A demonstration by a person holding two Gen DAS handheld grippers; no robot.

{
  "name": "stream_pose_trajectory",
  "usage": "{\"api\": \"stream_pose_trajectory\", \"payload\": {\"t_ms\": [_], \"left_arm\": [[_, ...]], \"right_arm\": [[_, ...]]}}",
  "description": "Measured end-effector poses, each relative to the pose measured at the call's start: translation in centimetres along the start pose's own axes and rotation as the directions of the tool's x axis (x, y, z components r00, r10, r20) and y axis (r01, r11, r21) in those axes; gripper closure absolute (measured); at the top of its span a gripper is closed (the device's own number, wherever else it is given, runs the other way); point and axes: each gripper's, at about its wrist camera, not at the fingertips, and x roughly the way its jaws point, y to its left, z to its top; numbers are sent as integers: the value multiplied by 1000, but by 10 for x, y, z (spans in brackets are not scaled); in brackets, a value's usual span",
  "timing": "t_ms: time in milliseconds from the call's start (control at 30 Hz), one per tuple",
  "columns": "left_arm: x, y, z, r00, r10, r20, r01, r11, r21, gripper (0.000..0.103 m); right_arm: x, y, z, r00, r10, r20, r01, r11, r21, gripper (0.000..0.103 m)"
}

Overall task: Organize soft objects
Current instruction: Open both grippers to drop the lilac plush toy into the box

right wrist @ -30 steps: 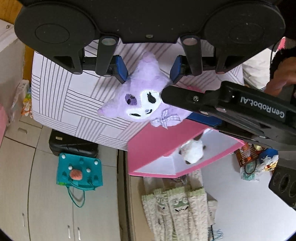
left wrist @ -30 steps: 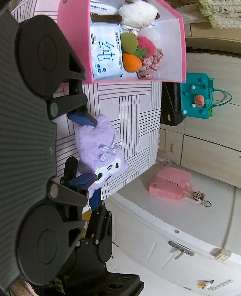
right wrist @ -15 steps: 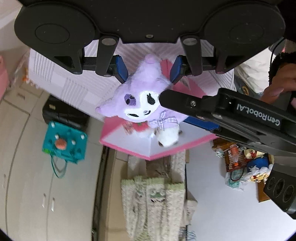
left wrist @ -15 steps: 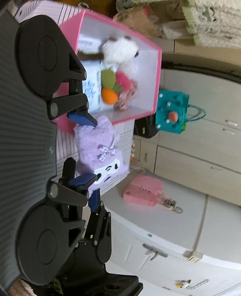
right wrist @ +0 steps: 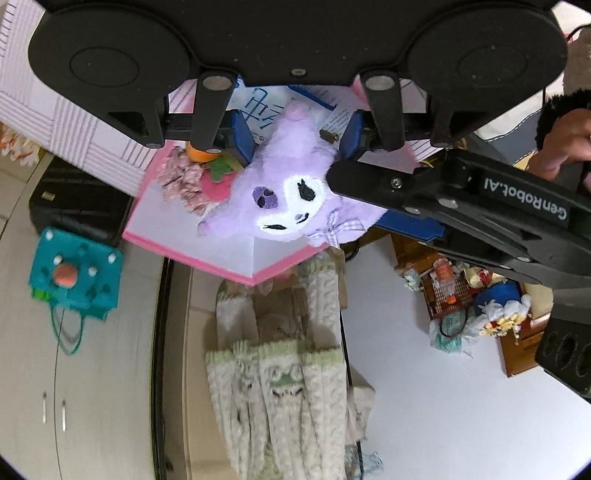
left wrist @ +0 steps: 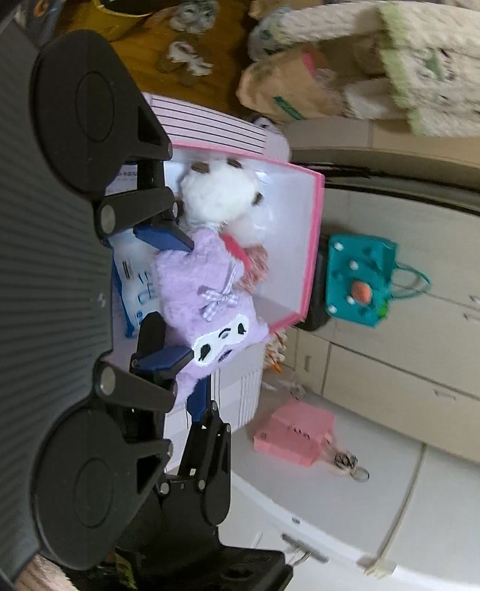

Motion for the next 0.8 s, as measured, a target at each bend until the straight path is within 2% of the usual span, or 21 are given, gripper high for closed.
{"api": "stream_pose_trajectory", "payload": {"t_ms": [300, 433, 533, 667, 800], "left_arm": [[37, 32, -1, 996, 13, -83, -19, 997, -68, 49], [44, 33, -3, 994, 1, -111, -8, 998, -62, 48], [47, 32, -3, 993, 6, -121, -12, 999, -50, 48], [47, 32, -5, 992, 31, -122, -36, 999, -38, 48], [36, 28, -10, 993, 81, -89, -82, 997, -8, 48]], "right_arm": [[53, -5, 8, 990, -8, -140, 11, 1000, 19, 48], [62, -8, 4, 982, -2, -188, 9, 999, 37, 46], [63, -3, 2, 977, -26, -213, 23, 1000, -16, 46], [67, -7, 4, 971, -28, -236, 27, 1000, -9, 46], [59, -5, 2, 971, -89, -224, 79, 995, -54, 42]]}}
